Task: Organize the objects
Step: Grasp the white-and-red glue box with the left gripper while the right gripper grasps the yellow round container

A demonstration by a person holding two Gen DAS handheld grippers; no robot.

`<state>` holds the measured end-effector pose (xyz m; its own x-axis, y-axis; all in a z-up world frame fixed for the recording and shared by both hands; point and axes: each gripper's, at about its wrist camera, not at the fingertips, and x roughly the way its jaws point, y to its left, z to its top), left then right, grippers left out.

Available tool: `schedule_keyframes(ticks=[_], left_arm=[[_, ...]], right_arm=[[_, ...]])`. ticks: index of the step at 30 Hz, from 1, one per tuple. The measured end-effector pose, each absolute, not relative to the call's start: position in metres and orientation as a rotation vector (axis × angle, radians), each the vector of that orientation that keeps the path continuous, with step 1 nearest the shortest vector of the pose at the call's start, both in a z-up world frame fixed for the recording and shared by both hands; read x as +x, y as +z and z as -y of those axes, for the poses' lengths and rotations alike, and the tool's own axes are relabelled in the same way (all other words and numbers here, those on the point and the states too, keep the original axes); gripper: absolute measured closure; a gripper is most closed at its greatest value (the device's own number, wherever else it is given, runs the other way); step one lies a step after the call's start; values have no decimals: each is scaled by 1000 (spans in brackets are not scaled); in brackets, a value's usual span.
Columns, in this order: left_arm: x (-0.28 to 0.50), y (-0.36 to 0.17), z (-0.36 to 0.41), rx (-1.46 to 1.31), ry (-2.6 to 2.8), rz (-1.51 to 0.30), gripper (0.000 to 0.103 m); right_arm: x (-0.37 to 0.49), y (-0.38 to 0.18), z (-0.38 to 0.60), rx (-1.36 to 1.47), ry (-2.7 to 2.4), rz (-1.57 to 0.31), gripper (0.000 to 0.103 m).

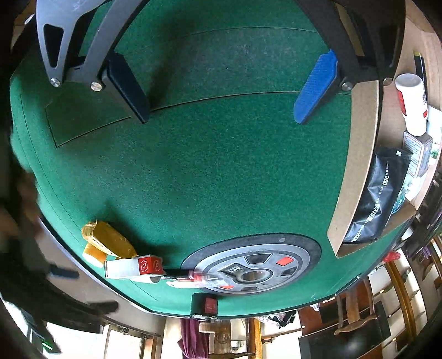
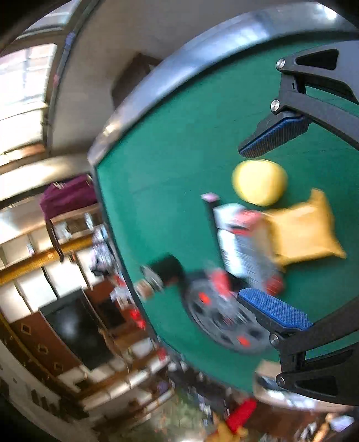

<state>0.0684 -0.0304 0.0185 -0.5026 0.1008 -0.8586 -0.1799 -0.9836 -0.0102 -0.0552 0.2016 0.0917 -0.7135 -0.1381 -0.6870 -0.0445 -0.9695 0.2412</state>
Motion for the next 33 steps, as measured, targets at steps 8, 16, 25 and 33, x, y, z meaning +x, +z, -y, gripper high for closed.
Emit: schedule_keyframes(ticks=[8,16,25,33], left_arm=[[69,19,31,-1470,2587,-121,0],[69,19,31,-1471,2588,-121,0],[70,19,30,-1470,2587,-121,0],[71,23,36,-1462,2561,-46,0]], right_arm=[[-163,81,-159,1564,-2801,26,5],[-133,55,-135,1760,-2650,-185,6],[-20,59,-114,1623,-2243,-1,6],[45,124,-224,887,-2887,403,0]])
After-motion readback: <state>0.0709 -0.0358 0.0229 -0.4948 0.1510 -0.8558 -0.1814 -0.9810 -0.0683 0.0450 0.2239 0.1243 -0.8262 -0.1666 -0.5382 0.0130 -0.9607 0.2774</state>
